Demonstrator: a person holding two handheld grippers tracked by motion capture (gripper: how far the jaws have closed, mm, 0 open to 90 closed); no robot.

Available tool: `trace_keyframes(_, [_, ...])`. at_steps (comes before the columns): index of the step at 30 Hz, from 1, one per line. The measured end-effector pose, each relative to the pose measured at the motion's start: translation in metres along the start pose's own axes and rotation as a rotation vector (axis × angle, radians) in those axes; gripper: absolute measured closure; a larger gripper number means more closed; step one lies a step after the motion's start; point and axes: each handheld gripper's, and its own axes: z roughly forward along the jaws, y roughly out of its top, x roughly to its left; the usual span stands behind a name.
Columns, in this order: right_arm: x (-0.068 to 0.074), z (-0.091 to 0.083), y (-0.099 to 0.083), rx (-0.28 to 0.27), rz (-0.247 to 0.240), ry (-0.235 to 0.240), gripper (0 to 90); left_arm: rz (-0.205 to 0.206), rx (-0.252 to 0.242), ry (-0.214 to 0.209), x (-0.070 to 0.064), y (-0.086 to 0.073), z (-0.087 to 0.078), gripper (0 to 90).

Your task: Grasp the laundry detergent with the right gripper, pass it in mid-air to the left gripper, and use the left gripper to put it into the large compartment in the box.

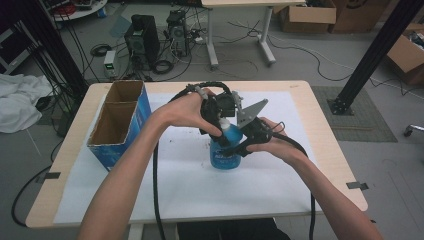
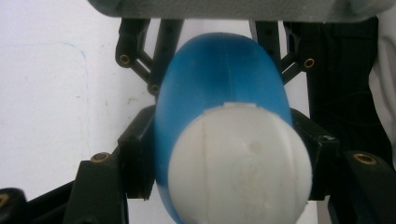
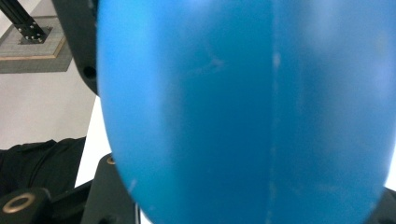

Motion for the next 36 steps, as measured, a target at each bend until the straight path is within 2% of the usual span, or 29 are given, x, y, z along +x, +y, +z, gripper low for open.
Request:
trace_keyframes(11, [0.0005, 0.0, -0.0002, -0.001, 0.0, 0.004, 44.9, 0.007, 0.008, 0.009, -0.0017, 0.001, -0.0001, 37.6])
trace_keyframes(24, [0.0011, 0.0008, -0.0029, -0.021, 0.007, 0.022, 44.8, -0.02, 0.022, 0.003, -0.0031, 0.0032, 0.0006, 38.1])
trace_keyframes(36, [0.0004, 0.003, -0.0084, -0.029, -0.007, 0.011, 44.2, -0.012, 0.054, 0.026, -0.0046, 0.0082, 0.0054, 38.1])
